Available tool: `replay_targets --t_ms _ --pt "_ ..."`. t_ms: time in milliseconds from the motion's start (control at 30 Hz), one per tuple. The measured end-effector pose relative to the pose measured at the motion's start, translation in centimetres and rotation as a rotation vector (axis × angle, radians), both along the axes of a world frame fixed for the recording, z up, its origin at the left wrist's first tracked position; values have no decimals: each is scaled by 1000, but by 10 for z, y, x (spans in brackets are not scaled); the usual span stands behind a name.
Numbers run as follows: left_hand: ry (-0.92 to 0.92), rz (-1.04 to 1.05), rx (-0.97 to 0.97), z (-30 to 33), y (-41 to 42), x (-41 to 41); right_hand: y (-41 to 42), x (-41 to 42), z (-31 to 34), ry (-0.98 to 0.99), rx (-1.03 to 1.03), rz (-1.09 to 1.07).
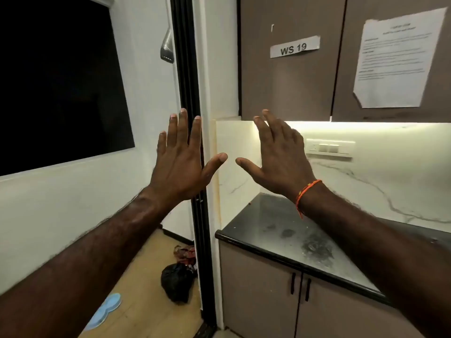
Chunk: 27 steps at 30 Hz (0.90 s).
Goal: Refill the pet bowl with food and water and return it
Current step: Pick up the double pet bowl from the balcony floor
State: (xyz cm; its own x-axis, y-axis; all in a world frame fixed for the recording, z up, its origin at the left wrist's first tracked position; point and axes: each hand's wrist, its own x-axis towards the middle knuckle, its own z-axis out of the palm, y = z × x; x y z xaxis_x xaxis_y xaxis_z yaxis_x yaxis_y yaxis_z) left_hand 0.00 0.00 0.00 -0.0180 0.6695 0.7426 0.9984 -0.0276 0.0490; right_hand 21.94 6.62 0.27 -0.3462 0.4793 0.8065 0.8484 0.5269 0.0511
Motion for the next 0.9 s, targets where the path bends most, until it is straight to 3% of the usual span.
replay_targets --t_ms 900 --pt "-31 404 -50 -69 -43 -196 36 -226 -64 -47 -153 386"
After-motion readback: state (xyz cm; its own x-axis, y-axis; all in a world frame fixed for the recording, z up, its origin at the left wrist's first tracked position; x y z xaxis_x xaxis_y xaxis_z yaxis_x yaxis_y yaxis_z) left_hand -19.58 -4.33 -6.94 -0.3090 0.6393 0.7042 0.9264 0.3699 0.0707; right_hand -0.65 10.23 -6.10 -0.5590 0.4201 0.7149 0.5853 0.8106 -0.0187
